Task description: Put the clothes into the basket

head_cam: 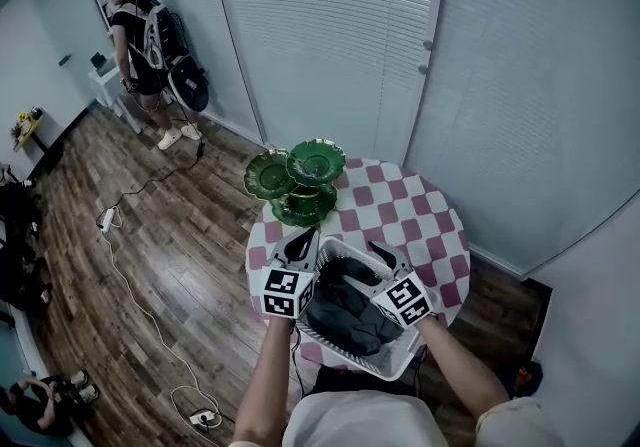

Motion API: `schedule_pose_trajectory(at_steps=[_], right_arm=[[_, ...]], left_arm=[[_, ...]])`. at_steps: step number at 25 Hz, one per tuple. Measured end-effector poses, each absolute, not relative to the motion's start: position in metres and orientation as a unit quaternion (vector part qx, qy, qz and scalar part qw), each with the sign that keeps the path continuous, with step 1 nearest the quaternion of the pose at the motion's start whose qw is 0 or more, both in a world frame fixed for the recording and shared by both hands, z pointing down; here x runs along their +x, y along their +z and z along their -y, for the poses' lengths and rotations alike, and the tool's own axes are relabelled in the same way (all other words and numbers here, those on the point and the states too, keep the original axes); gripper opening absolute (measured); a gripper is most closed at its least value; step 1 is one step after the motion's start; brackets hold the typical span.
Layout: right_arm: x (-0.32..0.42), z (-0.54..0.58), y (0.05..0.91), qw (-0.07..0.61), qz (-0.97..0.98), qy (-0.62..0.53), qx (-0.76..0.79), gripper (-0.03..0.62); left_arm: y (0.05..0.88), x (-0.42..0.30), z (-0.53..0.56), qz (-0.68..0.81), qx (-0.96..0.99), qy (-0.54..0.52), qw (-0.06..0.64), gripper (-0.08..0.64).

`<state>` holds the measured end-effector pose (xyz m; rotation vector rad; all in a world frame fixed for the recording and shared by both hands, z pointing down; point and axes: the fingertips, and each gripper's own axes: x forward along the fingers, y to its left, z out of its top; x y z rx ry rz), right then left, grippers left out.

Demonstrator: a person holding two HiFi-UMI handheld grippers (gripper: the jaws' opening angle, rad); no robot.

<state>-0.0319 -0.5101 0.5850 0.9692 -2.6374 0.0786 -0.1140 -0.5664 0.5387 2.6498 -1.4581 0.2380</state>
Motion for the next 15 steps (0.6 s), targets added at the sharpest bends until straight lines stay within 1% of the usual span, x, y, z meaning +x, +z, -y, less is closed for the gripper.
schedule_pose_trajectory(at_steps=[3,4,6,15], right_arm=[[-0.019,0.525,0.538,0.041,0.916,0.054,0.394,0.38],[-0.016,0.527,0.528,0.02,0.913,0.056,0.404,0.38],[-0.014,0.528,0.52,0.015,0.91,0.048,0.411,0.379],[-0.015,0.511,0.51,0.043,0.911,0.017,0.41,0.379]], left_arm=[[0.539,-0.111,0.558,0.478,0.873,0.075,0.055,0.012],[0.539,-0.109,0.555,0.477,0.874,0.074,0.054,0.012],[0.538,-0.106,0.551,0.474,0.876,0.074,0.051,0.012],[0.533,-0.107,0.521,0.472,0.877,0.077,0.047,0.012]])
